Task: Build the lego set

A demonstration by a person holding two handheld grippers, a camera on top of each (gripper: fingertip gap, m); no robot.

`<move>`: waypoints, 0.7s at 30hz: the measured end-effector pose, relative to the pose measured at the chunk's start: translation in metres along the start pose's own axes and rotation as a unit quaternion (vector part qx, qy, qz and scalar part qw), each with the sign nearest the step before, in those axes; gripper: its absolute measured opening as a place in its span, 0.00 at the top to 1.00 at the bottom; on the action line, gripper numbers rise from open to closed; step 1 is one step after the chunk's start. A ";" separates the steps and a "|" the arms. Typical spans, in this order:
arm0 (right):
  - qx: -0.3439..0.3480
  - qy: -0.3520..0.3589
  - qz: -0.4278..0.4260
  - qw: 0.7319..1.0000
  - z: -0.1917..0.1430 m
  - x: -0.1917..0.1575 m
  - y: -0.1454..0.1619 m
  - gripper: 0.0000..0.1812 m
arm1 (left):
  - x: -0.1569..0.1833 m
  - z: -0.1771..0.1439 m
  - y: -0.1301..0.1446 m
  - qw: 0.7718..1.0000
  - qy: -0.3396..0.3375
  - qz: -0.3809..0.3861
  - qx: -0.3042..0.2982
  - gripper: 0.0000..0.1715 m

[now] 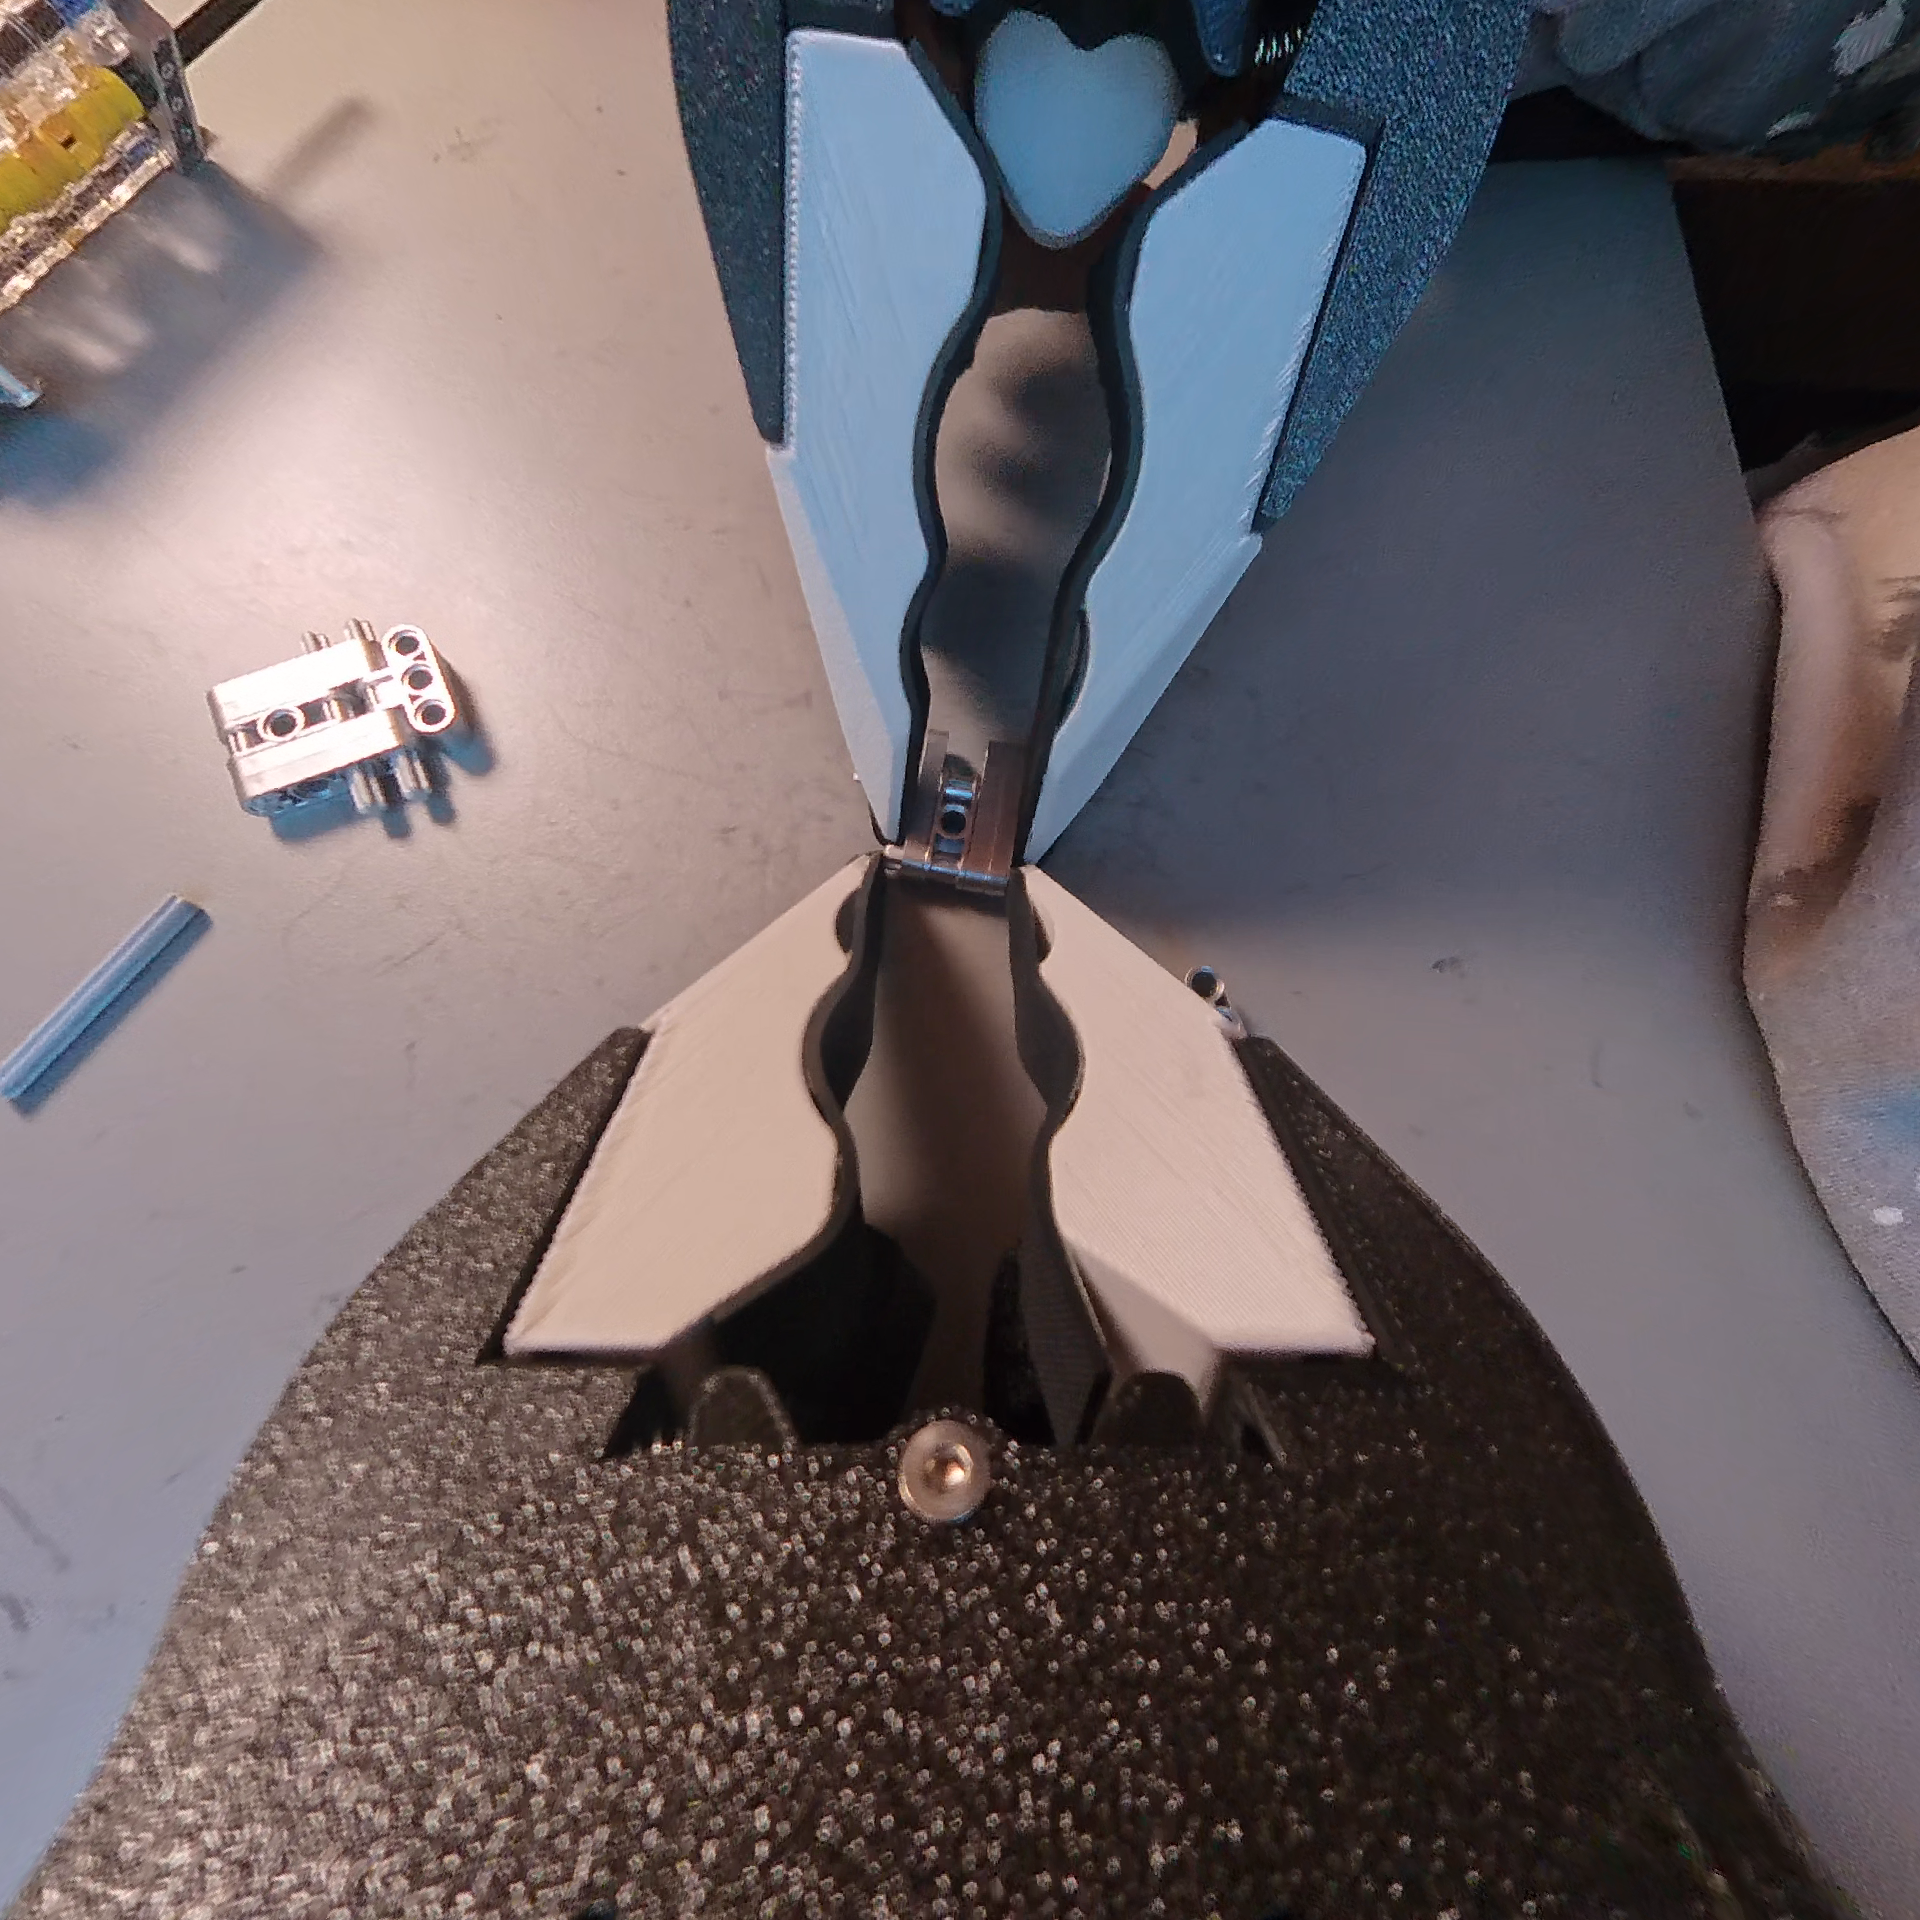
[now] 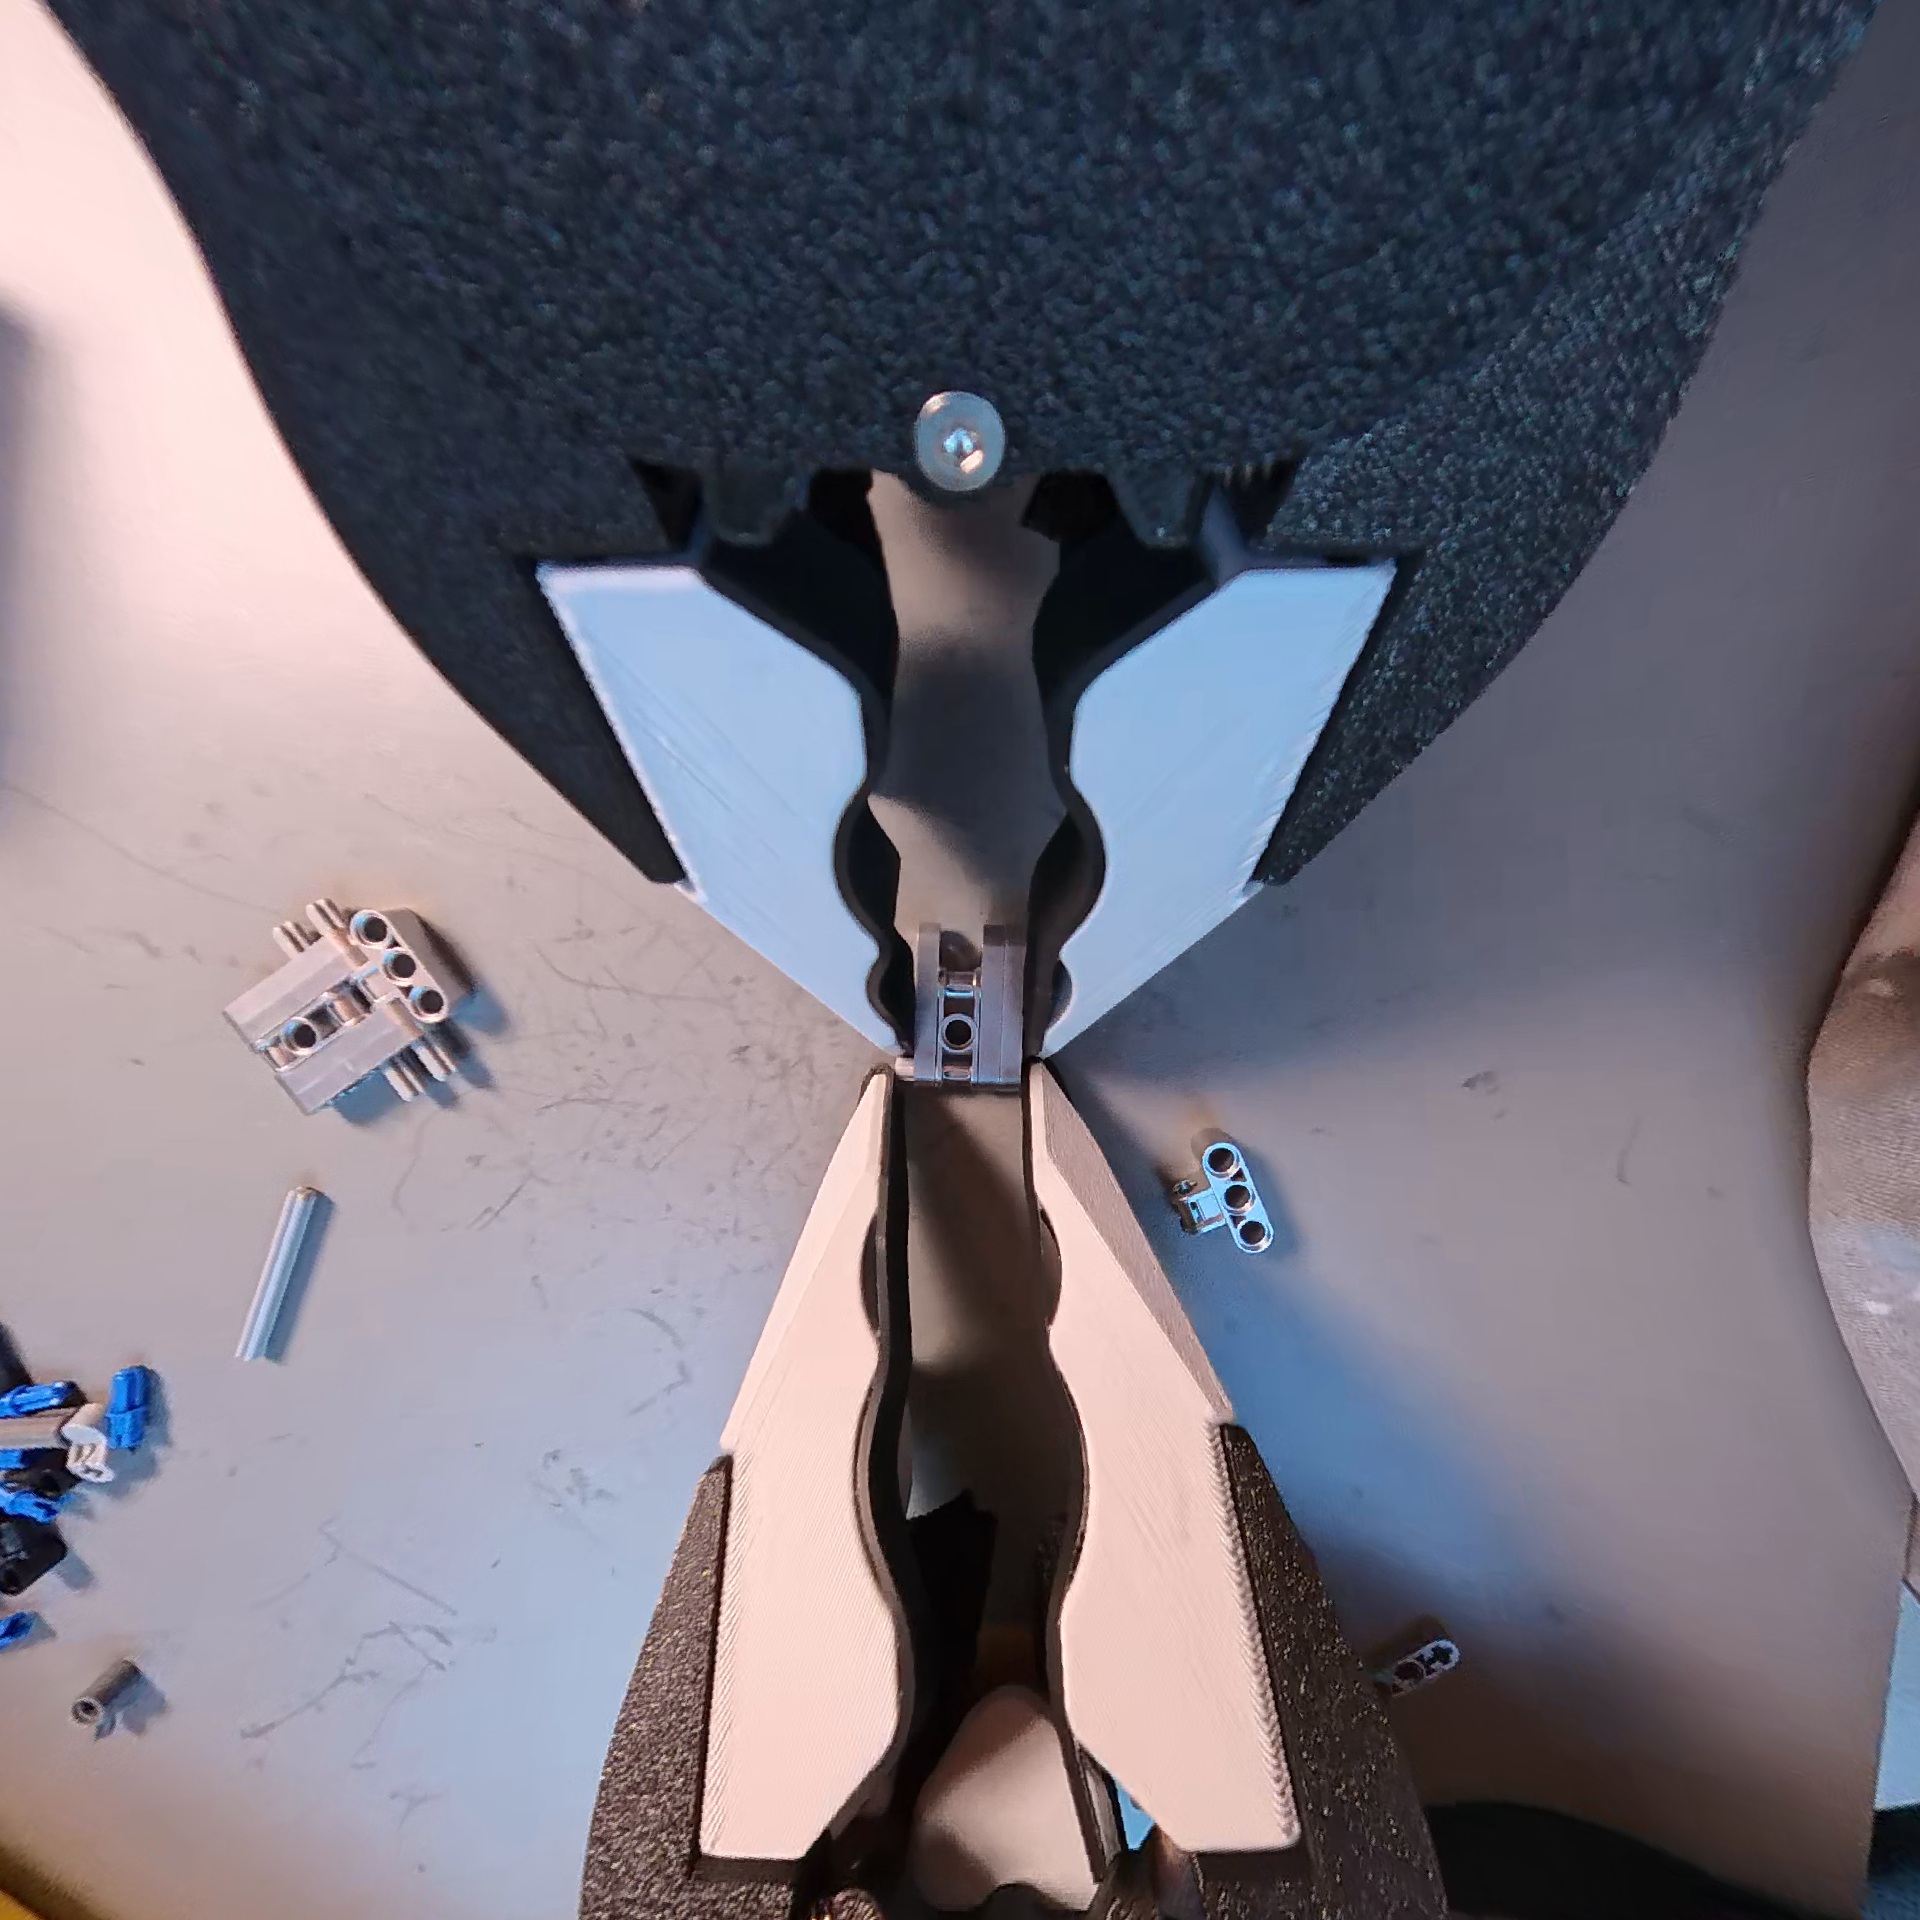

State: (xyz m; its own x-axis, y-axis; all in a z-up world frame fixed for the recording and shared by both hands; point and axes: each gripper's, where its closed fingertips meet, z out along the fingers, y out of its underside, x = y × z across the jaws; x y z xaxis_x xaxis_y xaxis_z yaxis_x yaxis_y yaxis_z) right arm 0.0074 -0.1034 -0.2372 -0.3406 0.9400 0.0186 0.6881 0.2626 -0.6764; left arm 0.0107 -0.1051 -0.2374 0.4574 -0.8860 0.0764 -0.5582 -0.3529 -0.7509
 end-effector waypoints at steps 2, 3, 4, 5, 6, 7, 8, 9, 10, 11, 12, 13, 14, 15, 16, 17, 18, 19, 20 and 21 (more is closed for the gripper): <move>-0.002 0.008 -0.006 1.000 0.000 0.001 0.000 0.88 | 0.000 0.000 0.000 1.000 -0.001 0.006 -0.002 0.88; 0.001 0.007 -0.005 1.000 -0.002 0.002 -0.001 0.79 | 0.000 0.000 0.001 1.000 -0.002 0.009 -0.003 0.89; 0.012 -0.006 0.001 1.000 -0.006 -0.001 -0.004 0.76 | 0.000 -0.001 0.001 1.000 -0.004 0.011 -0.003 0.89; 0.028 -0.013 0.006 0.999 -0.011 0.000 -0.008 0.76 | 0.001 -0.001 0.001 1.000 -0.004 0.013 -0.003 0.89; 0.041 -0.017 0.010 0.999 -0.017 0.001 -0.010 0.76 | 0.001 -0.001 0.001 1.000 -0.004 0.015 -0.003 0.89; 0.047 -0.022 0.016 0.999 -0.023 0.003 -0.009 0.76 | 0.001 -0.001 0.001 1.000 -0.004 0.017 -0.004 0.89; 0.043 -0.029 0.021 0.998 -0.028 0.004 -0.004 0.77 | 0.001 -0.002 0.002 1.000 -0.004 0.019 -0.004 0.89; 0.039 -0.025 0.023 0.999 -0.031 0.008 0.000 0.77 | 0.001 -0.002 0.002 1.000 -0.003 0.019 -0.004 0.89; 0.032 -0.021 0.022 0.999 -0.034 0.010 0.005 0.78 | 0.001 -0.002 0.002 1.000 -0.003 0.019 -0.003 0.89; 0.024 -0.023 0.019 0.999 -0.035 0.010 0.009 0.80 | 0.000 -0.002 0.002 1.000 -0.002 0.019 -0.004 0.89; 0.020 -0.026 0.014 0.999 -0.036 0.010 0.012 0.81 | 0.000 -0.003 0.002 1.000 -0.001 0.021 -0.004 0.89; 0.016 -0.028 0.010 0.999 -0.035 0.009 0.014 0.82 | 0.000 -0.004 0.003 1.000 -0.001 0.024 -0.005 0.89; 0.013 -0.031 0.007 0.999 -0.033 0.008 0.016 0.83 | -0.001 -0.005 0.004 1.000 -0.002 0.026 -0.006 0.89; 0.010 -0.035 0.007 0.999 -0.031 0.007 0.018 0.84 | -0.002 -0.006 0.005 1.000 -0.004 0.026 -0.007 0.89; 0.010 -0.038 0.008 0.999 -0.030 0.007 0.019 0.85 | -0.005 -0.007 0.006 1.000 -0.007 0.025 -0.008 0.89; 0.011 -0.036 0.010 0.999 -0.029 0.008 0.019 0.86 | -0.009 -0.009 0.006 1.000 -0.017 0.024 -0.009 0.89; 0.014 -0.032 0.012 0.999 -0.029 0.011 0.019 0.86 | -0.015 -0.012 0.007 0.999 -0.033 0.021 -0.008 0.89; 0.017 -0.025 0.015 0.999 -0.029 0.015 0.019 0.86 | -0.023 -0.015 0.005 0.999 -0.050 0.015 -0.001 0.89; 0.023 -0.016 0.019 0.999 -0.029 0.019 0.018 0.86 | -0.030 -0.020 0.003 0.998 -0.067 0.003 0.011 0.89; 0.030 -0.007 0.023 0.999 -0.031 0.024 0.016 0.86 | -0.040 -0.025 0.000 0.996 -0.086 -0.013 0.026 0.89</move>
State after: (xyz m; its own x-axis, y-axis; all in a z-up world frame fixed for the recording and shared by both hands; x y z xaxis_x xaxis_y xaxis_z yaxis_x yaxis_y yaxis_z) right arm 0.0300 -0.0704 -0.2252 -0.3189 0.9475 -0.0237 0.6631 0.2052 -0.7199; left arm -0.0249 -0.0773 -0.2237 0.5848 -0.8110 -0.0138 -0.5105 -0.3548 -0.7833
